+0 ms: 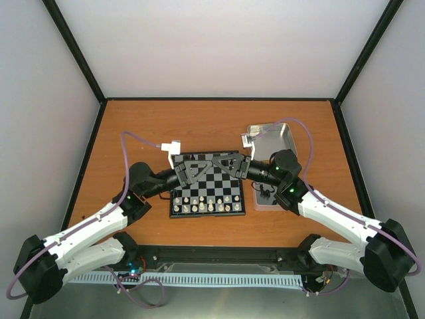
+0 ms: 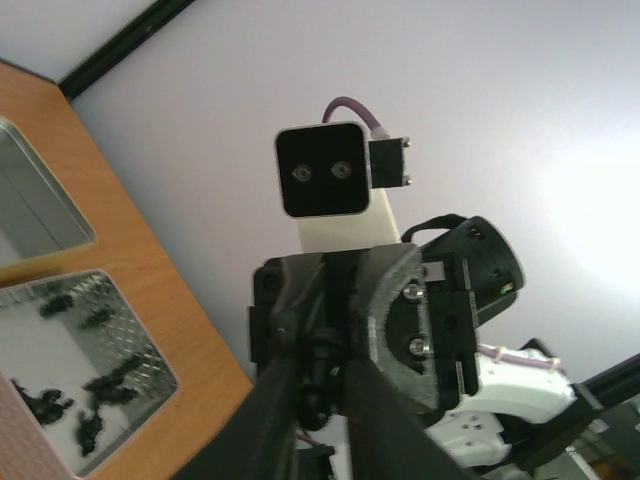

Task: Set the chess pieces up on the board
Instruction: Place the chess piece on the chessboard, then pick up the chess piece from the storage box, then place the chess piece on the chessboard.

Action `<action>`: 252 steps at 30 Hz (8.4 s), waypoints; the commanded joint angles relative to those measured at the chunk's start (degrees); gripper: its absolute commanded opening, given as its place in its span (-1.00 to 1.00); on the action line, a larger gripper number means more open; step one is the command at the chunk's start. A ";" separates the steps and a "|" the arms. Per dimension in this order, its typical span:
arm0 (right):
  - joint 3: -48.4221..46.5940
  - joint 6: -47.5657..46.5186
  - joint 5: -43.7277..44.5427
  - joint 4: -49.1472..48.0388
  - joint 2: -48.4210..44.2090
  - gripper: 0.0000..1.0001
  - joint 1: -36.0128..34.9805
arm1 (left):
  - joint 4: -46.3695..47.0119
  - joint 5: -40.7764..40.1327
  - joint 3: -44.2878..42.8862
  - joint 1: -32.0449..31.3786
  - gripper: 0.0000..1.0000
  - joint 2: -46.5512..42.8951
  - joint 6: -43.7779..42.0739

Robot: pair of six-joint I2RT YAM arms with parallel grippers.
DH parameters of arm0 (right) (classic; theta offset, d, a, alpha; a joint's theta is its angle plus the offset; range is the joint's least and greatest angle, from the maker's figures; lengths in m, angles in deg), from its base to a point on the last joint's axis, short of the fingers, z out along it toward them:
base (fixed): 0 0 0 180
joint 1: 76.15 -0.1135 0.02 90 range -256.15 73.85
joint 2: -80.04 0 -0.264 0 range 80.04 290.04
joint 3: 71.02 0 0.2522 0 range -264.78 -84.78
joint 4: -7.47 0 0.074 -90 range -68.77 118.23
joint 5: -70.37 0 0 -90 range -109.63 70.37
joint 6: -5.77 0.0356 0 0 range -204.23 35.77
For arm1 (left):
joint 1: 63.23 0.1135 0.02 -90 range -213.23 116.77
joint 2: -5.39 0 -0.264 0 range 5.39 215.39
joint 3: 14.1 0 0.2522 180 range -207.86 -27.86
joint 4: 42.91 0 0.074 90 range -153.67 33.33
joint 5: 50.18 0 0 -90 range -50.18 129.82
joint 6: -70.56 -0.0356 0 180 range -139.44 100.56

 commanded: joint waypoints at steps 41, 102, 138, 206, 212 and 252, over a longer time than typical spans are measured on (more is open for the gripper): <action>0.12 -13.09 39.04 50.87 -12.68 0.38 3.81 | -74.40 -30.21 -40.67 14.70 -0.99 44.94 -45.95; -5.55 -36.74 40.94 68.53 7.08 0.09 15.06 | -49.69 -11.65 -20.07 17.54 0.22 15.44 -43.38; -14.00 -41.75 42.70 62.37 22.91 -0.77 15.33 | -40.73 -2.03 -12.29 17.59 0.26 8.12 -38.79; -16.10 -26.98 8.51 40.57 0.17 0.22 1.59 | -27.26 20.71 -15.66 5.33 -0.99 16.71 -34.41; -22.34 -36.26 2.57 54.02 1.24 0.27 1.88 | -36.81 21.96 -18.51 5.33 -0.99 11.63 -45.94; -28.99 -45.69 -14.96 59.74 8.61 -0.73 1.53 | -50.21 23.90 -22.70 5.33 -0.99 8.00 -61.50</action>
